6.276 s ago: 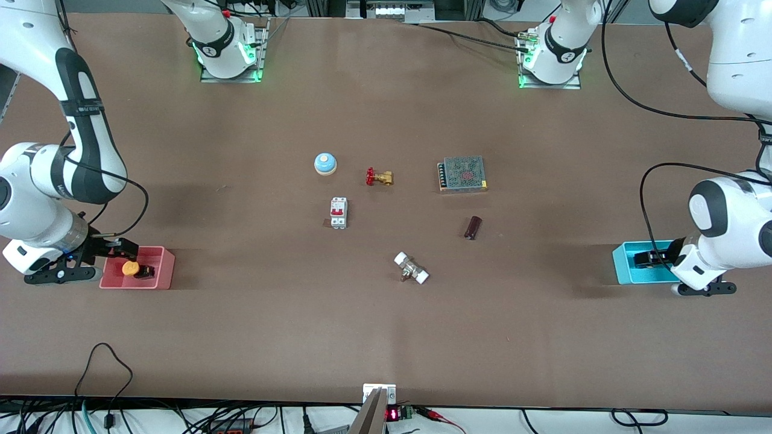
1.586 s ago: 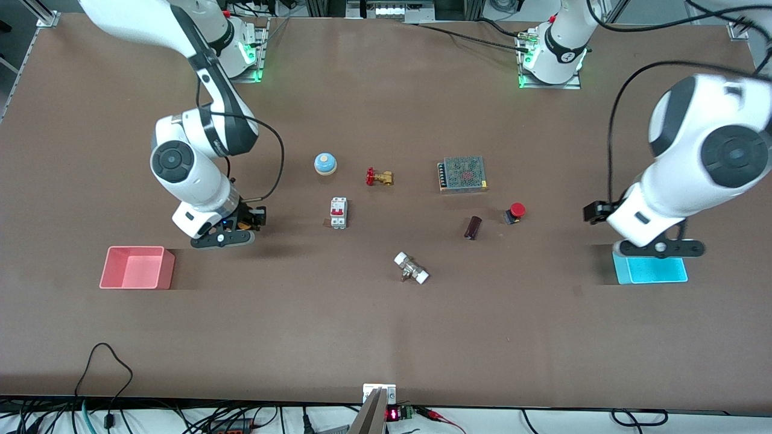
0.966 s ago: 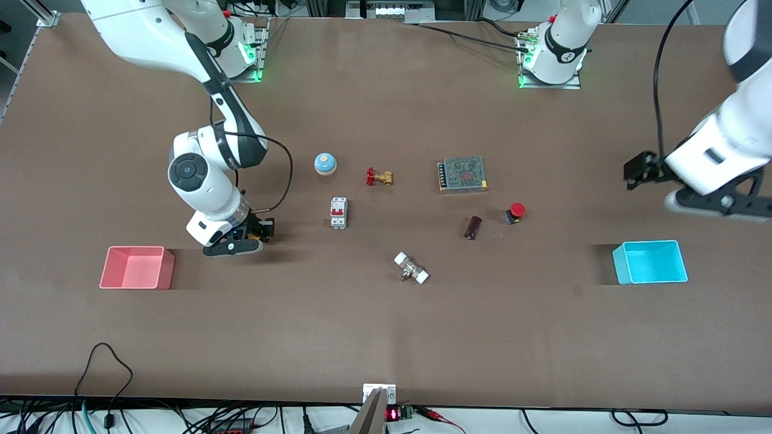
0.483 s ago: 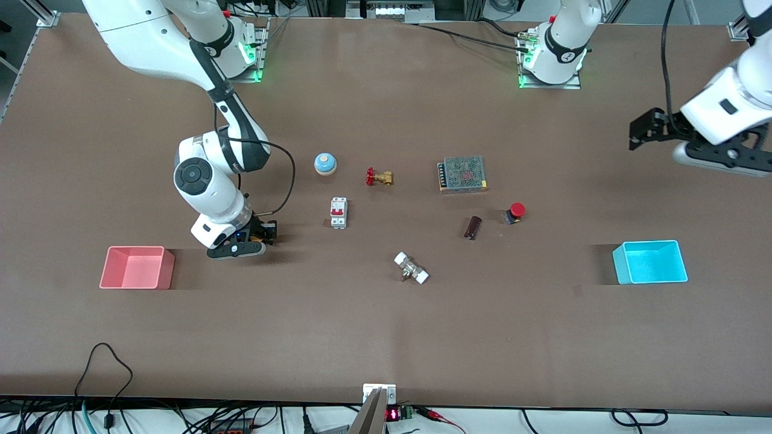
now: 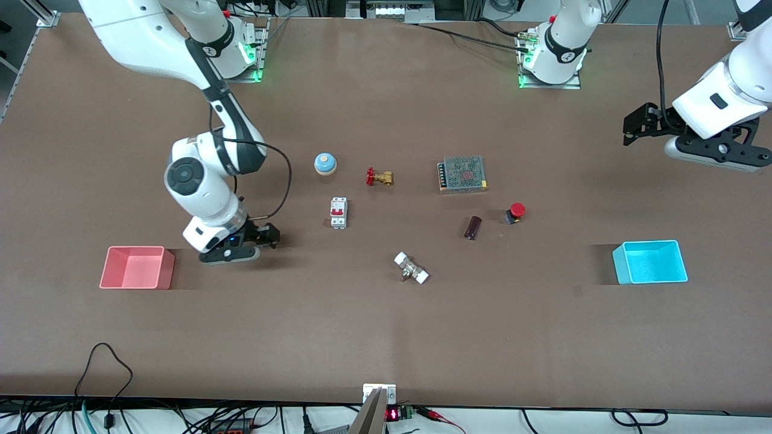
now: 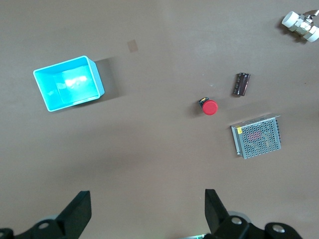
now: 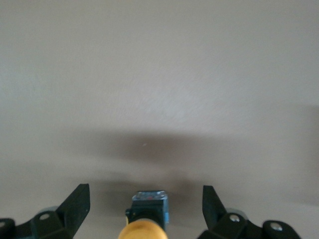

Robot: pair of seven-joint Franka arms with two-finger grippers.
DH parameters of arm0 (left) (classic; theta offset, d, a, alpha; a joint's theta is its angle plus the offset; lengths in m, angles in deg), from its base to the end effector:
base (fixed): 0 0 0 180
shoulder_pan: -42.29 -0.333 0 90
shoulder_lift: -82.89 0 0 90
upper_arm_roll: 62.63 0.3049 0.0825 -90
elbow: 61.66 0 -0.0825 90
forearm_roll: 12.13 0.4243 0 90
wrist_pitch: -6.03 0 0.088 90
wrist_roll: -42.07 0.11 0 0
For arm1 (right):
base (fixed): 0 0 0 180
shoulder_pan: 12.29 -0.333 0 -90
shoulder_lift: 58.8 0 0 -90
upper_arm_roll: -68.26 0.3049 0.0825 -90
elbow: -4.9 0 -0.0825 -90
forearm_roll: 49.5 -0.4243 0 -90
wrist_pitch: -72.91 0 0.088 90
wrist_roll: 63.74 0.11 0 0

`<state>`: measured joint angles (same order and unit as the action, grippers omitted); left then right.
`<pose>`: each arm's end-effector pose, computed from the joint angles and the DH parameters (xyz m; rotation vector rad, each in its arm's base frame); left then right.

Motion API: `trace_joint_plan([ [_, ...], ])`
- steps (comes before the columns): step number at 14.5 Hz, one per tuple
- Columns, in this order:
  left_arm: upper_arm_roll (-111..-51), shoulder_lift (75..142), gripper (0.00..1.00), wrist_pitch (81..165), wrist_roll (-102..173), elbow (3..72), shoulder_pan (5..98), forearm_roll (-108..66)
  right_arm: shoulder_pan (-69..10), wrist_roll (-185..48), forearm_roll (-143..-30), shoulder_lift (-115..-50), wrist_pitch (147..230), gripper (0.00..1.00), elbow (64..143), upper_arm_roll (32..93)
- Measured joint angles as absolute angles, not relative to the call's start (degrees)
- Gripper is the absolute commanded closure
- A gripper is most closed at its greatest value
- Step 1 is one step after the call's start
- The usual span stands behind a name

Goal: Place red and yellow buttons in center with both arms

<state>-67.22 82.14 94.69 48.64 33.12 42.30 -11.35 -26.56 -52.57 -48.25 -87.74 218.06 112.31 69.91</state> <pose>0.5831 -0.0456 0.5737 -3.1102 0.3046 0.1470 0.6503 0.1849 0.2147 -3.0936 -0.1473 -0.2322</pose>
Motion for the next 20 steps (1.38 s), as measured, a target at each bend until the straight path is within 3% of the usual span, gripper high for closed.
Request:
trace_joint_plan([
  [5,-67.1,82.2,0.0,94.7,48.6,33.1,42.2,-11.3,-21.6,-64.8,-59.3,-80.2,196.5,0.0,103.0,67.7],
  [11,-67.0,82.2,0.0,94.7,48.6,33.1,41.0,-11.3,-17.9,-67.8,-51.9,-69.8,172.6,0.0,96.3,65.2],
  [16,-67.0,82.2,0.0,94.7,48.6,33.1,41.0,-11.3,-16.4,-67.6,-50.4,-65.4,165.9,0.0,95.5,65.0],
  [20,-67.2,82.2,0.0,94.7,48.6,33.1,41.1,-11.3,-16.0,-67.6,-50.4,-65.1,165.0,0.0,95.5,65.0],
])
